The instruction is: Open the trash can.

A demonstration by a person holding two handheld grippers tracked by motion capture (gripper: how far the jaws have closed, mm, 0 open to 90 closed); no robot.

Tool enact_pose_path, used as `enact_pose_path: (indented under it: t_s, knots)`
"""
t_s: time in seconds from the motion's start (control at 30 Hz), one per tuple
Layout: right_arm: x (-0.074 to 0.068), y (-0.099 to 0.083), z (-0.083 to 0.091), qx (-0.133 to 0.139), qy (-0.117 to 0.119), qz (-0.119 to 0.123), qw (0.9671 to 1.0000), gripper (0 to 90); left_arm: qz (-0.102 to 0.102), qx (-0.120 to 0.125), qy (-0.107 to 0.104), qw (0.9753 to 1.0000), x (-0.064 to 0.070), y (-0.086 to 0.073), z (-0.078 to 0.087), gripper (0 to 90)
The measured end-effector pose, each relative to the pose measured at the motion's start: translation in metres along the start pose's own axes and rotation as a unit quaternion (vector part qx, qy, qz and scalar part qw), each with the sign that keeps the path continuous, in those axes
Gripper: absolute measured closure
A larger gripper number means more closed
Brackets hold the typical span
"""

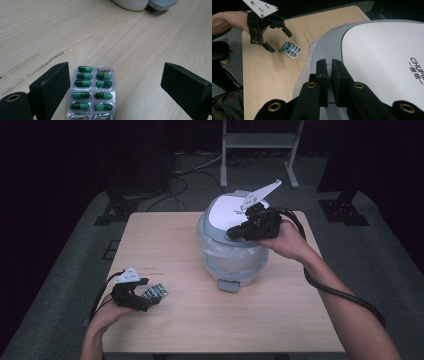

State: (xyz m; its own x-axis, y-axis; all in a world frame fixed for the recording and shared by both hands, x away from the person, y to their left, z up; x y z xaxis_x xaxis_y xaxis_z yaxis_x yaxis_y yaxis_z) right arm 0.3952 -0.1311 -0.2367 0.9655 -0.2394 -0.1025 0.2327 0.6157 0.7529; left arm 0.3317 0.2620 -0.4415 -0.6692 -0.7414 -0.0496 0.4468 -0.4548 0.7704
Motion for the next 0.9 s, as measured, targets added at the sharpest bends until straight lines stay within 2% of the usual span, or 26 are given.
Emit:
enact_pose_path:
  t_s: [0.13,0.27,0.33,0.5,0.63,0.9]
  knots:
    - [-0.002,0.000,-0.002,-0.005,-0.009,0.003,0.9999,88.7,0.000,0.000,-0.001,1.0000,0.000,0.000,0.000,7.7]
    - [-0.003,-0.001,-0.006,-0.004,0.003,0.004,1.0000,89.4,-0.002,0.001,-0.001,1.0000,0.000,0.000,0.000,7.8]
    - [-0.002,0.000,-0.005,0.009,0.007,-0.002,0.9999,79.3,0.000,0.002,0.000,1.0000,0.000,0.000,0.001,7.8]
    - [-0.003,-0.003,-0.004,0.021,0.012,-0.002,0.9997,74.8,-0.001,0.001,0.001,1.0000,-0.001,0.000,0.001,7.7]
    - [-0.003,-0.011,0.006,0.039,0.016,-0.010,0.9990,72.5,-0.001,-0.006,0.007,1.0000,-0.002,-0.003,0.000,7.7]
    - [-0.013,-0.028,0.024,0.045,0.011,-0.012,0.9989,68.2,-0.001,-0.014,0.013,0.9998,-0.004,-0.006,-0.001,7.7]
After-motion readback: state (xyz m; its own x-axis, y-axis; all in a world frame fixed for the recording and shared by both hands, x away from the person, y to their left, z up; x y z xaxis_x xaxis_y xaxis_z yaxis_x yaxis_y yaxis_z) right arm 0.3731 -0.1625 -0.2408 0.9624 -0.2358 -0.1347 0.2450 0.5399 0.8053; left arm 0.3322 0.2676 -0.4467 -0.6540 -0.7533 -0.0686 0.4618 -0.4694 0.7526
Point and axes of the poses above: each handheld gripper's, and its own axes: z roughly backward along the jaws, y roughly out of its top, x roughly to its right, the point moved 1 cm from there along -z, roughly forward along the jaws, and after that the axes turned 11 degrees about y, right-handed, at the moved point
